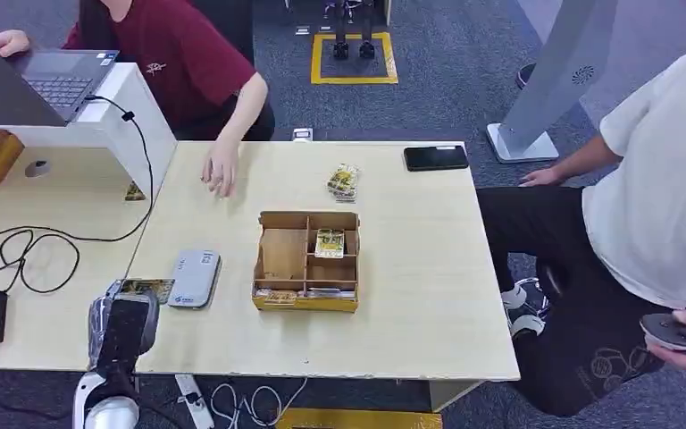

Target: Pass the card to the sensor for recognition and then transmit it.

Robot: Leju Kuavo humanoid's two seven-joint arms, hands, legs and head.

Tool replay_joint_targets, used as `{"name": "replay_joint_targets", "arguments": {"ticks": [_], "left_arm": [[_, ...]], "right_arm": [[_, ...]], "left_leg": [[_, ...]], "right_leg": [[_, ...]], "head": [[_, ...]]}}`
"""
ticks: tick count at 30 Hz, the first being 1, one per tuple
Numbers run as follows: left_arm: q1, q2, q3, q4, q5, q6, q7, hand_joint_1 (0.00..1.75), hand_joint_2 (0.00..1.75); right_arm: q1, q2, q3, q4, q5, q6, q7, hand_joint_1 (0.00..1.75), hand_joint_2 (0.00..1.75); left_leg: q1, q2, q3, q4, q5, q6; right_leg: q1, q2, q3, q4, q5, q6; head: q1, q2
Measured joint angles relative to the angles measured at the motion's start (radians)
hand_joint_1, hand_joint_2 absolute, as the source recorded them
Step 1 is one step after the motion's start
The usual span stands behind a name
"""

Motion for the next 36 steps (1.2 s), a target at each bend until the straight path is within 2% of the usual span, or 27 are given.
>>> {"name": "replay_joint_targets", "arguments": {"ticks": [7,10,19,30,36], "left_arm": [[-0.053,-0.017,0.042,0.026,-0.048,-0.010,0.101,1.75,1.75],[-0.076,-0.019,0.046,0.044,-0.076,-0.009,0.127,1.75,1.75],[-0.132,-0.028,0.038,0.129,-0.153,-0.006,0.133,1.75,1.75],[-0.169,-0.029,0.006,0.223,-0.143,-0.003,0.141,1.75,1.75],[-0.222,-0.033,0.007,0.275,-0.163,0.029,0.165,1.75,1.75]], "right_arm": [[-0.011,0.001,-0.005,0.000,0.043,0.003,0.011,0.00,1.75],[-0.017,0.004,-0.005,0.000,0.062,0.007,0.015,0.00,1.75],[-0.028,0.010,-0.005,0.000,0.100,0.012,0.026,0.00,1.75],[-0.034,0.014,-0.005,0.000,0.126,0.013,0.037,0.00,1.75],[-0.042,0.018,-0.005,0.000,0.152,0.017,0.048,0.00,1.75]], "left_leg": [[0.000,0.000,0.000,0.000,0.000,0.000],[0.000,0.000,0.000,0.000,0.000,0.000],[0.000,0.000,0.001,0.001,0.000,0.000],[0.000,0.001,0.000,0.001,0.000,0.000],[0.000,0.001,0.000,0.001,0.000,0.000]], "right_leg": [[0.000,0.000,0.000,0.000,0.000,0.000],[0.000,0.000,0.000,0.000,0.000,0.000],[0.000,0.001,0.000,0.000,0.000,0.000],[0.000,0.002,-0.001,0.000,0.000,0.000],[0.000,0.001,0.000,0.000,0.000,0.000]], "head": [[0.000,0.000],[0.000,0.000],[0.000,0.000],[0.000,0.000],[0.000,0.000]]}}
